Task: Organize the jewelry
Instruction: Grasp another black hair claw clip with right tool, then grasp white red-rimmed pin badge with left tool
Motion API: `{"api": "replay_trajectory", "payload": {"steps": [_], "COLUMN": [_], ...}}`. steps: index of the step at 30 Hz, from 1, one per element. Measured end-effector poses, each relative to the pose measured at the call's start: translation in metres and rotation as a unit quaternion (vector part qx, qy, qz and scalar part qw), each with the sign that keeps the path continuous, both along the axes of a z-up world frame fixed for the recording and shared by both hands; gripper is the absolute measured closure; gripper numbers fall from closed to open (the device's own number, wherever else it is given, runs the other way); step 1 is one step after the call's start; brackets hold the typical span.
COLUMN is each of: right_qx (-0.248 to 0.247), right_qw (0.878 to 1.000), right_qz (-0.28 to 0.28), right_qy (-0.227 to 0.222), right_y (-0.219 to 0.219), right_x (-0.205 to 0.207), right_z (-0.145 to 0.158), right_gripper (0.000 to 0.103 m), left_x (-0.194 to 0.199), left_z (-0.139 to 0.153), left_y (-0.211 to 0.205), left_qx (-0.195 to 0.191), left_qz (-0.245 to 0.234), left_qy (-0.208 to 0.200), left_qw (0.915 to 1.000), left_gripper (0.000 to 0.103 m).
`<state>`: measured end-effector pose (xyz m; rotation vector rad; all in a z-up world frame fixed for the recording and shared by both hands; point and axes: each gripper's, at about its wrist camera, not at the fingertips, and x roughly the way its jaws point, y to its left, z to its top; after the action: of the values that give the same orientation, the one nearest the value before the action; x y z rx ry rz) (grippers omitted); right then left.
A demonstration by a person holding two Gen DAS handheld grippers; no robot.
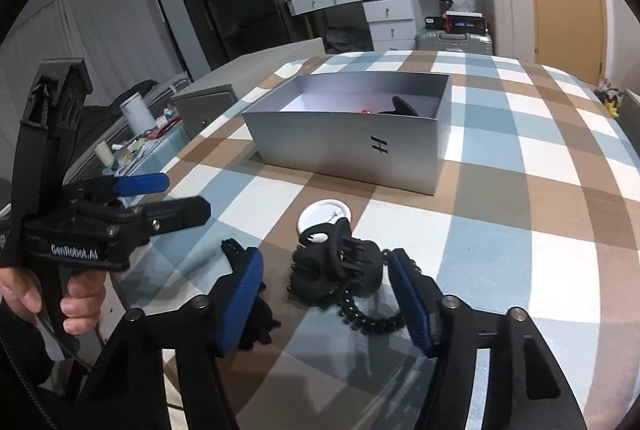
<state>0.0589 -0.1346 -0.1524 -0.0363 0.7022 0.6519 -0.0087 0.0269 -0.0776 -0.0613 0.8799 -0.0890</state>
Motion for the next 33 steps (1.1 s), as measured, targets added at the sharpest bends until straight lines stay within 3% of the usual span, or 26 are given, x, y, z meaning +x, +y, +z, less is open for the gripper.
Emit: {"api": "replay_trajectory", "payload": {"steps": [6,22,27,30,33], "right_qx": [0.003,0.076,0.075,0.033,0.032], "right_qw": [1.0,0.997,0.997,0.997,0.996], "right_qz": [-0.007,-0.02,-0.032,-0.055,-0.069], "right_qy": [0.001,0.006,-0.012,-0.033,-0.04], "right_y": [0.003,-0.02,-0.028,-0.032,-0.043], "right_x": [0.006,0.004,-0.002,-0.005,-0.007], "right_z": [0.0,0.009,0.016,0.019,0.023], "right_gripper": [0.081,0.082,0.082,0.082,0.082], "left_x": [0.0,0.002,0.004,0.007,0.016], "left_z": [-0.003,-0.001,0.002,0.007,0.008], "left_y": [0.0,-0.007,-0.012,-0.022,-0.036], "left_qx": [-0.003,0.001,0.001,0.006,0.007], "left_qz": [-0.005,-0.013,-0.022,-0.045,-0.074], "left_qy": [0.007,0.013,0.015,0.006,0.012], "left_qw": [1.0,0.9998,0.9996,0.9989,0.9972], "left_gripper": [0.001,0.001,0.001,0.001,0.001]}}
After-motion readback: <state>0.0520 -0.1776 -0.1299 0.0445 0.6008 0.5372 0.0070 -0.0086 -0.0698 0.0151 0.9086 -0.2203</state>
